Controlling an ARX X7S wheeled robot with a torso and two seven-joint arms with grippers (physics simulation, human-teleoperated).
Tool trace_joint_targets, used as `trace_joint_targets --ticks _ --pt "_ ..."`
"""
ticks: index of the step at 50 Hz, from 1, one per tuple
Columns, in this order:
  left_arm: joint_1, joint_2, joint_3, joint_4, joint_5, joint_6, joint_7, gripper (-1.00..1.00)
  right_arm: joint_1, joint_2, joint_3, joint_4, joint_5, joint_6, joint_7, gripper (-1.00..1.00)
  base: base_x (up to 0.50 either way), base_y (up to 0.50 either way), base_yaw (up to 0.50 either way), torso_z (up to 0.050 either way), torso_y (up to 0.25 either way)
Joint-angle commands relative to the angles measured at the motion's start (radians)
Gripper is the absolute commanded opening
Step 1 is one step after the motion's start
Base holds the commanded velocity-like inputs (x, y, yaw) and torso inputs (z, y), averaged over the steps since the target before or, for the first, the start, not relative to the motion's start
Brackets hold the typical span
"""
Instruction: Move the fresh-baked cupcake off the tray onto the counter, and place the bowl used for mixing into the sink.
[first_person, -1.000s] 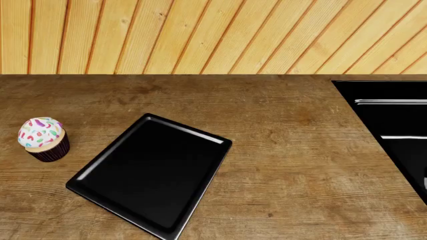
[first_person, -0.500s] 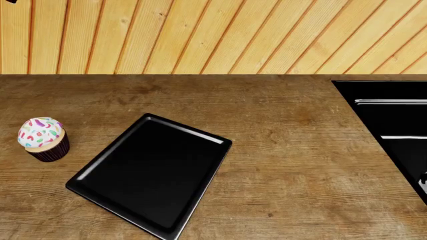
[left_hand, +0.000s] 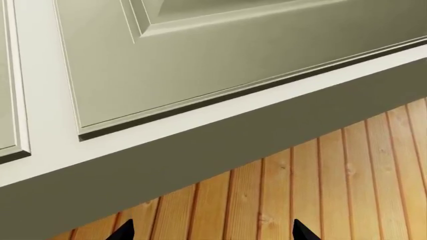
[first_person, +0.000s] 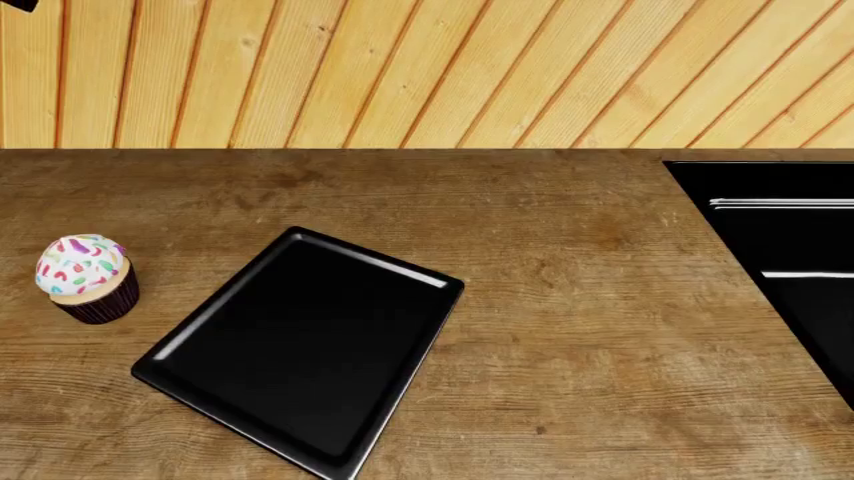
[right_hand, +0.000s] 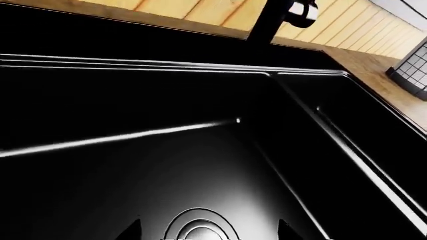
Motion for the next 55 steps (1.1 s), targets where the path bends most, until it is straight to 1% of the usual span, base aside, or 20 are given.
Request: trace_joint_targets --ticks 1,10,13,18,19,20,27,28,31,32,33,34,36,37,39,43,44,48,49,55 --pt "-0.001 0.003 0.004 0.000 0.004 0.001 0.001 1.00 -0.063 0.047 0.086 -0.051 0.054 -0.162 0.001 1.00 0.00 0.00 0.00 0.000 0.000" --pt "0.007 0.007 0.000 0.000 0.008 0.010 0.002 1.00 -0.136 0.130 0.135 -0.162 0.087 -0.271 0.010 1.00 0.00 0.00 0.00 0.000 0.000" --pt "0.013 0.006 -0.003 0.003 0.006 0.011 -0.003 1.00 -0.205 0.172 0.162 -0.201 0.124 -0.375 0.024 1.00 0.00 0.00 0.00 0.000 0.000" --pt "0.012 0.005 -0.006 0.008 -0.001 0.009 -0.011 1.00 -0.270 0.218 0.176 -0.245 0.141 -0.473 0.051 1.00 0.00 0.00 0.00 0.000 0.000" --pt "0.019 0.004 -0.009 0.011 0.001 0.013 -0.012 1.00 -0.298 0.232 0.183 -0.258 0.153 -0.538 0.058 1.00 0.00 0.00 0.00 0.000 0.000" --pt "0.023 0.004 -0.010 0.012 0.001 0.013 -0.013 1.00 -0.310 0.244 0.180 -0.266 0.158 -0.547 0.063 1.00 0.00 0.00 0.00 0.000 0.000" --pt "0.037 0.005 -0.013 0.012 0.005 0.020 -0.013 1.00 -0.373 0.251 0.168 -0.270 0.123 -0.672 0.050 1.00 0.00 0.00 0.00 0.000 0.000" --pt "0.046 0.004 -0.016 0.012 0.007 0.024 -0.012 1.00 -0.385 0.246 0.160 -0.265 0.077 -0.704 0.040 1.00 0.00 0.00 0.00 0.000 0.000" --pt "0.066 0.004 -0.023 0.014 0.012 0.035 -0.013 1.00 -0.404 0.228 0.159 -0.253 0.062 -0.759 0.016 1.00 0.00 0.00 0.00 0.000 0.000" --pt "0.086 0.004 -0.030 0.015 0.020 0.045 -0.014 1.00 -0.423 0.220 0.153 -0.248 0.008 -0.813 0.005 1.00 0.00 0.00 0.00 0.000 0.000" --pt "0.099 0.003 -0.035 0.015 0.021 0.050 -0.013 1.00 -0.426 0.219 0.152 -0.248 -0.017 -0.830 -0.001 1.00 0.00 0.00 0.00 0.000 0.000" --pt "0.112 0.002 -0.040 0.014 0.024 0.056 -0.013 1.00 -0.445 0.230 0.152 -0.270 -0.069 -0.893 0.011 1.00 0.00 0.00 0.00 0.000 0.000" --pt "0.125 0.002 -0.044 0.014 0.030 0.063 -0.012 1.00 -0.464 0.237 0.157 -0.276 -0.061 -0.952 0.017 1.00 0.00 0.00 0.00 0.000 0.000" --pt "0.129 0.002 -0.046 0.013 0.030 0.065 -0.012 1.00 -0.463 0.233 0.157 -0.279 -0.124 -0.981 0.002 1.00 0.00 0.00 0.00 0.000 0.000" --pt "0.140 0.003 -0.049 0.013 0.035 0.072 -0.009 1.00 -0.474 0.238 0.162 -0.299 -0.132 -1.026 0.013 1.00 0.00 0.00 0.00 0.000 0.000" --pt "0.167 0.005 -0.059 0.012 0.044 0.088 -0.004 1.00 -0.484 0.240 0.166 -0.344 -0.182 -1.068 0.050 1.00 0.00 0.00 0.00 0.000 0.000" --pt "0.181 0.004 -0.066 0.013 0.045 0.094 -0.004 1.00 -0.489 0.237 0.166 -0.354 -0.228 -1.092 0.065 1.00 0.00 0.00 0.00 0.000 0.000" --pt "0.203 0.003 -0.076 0.018 0.044 0.102 -0.008 1.00 -0.493 0.233 0.170 -0.378 -0.244 -1.111 0.079 1.00 0.00 0.00 0.00 0.000 0.000" --pt "0.209 0.003 -0.081 0.019 0.042 0.104 -0.010 1.00 -0.489 0.231 0.176 -0.387 -0.289 -1.119 0.106 1.00 0.00 0.00 0.00 0.000 0.000" --pt "0.236 0.007 -0.090 0.019 0.050 0.118 -0.009 1.00 -0.496 0.248 0.197 -0.437 -0.351 -1.172 0.176 1.00 0.00 0.00 0.00 0.000 0.000"
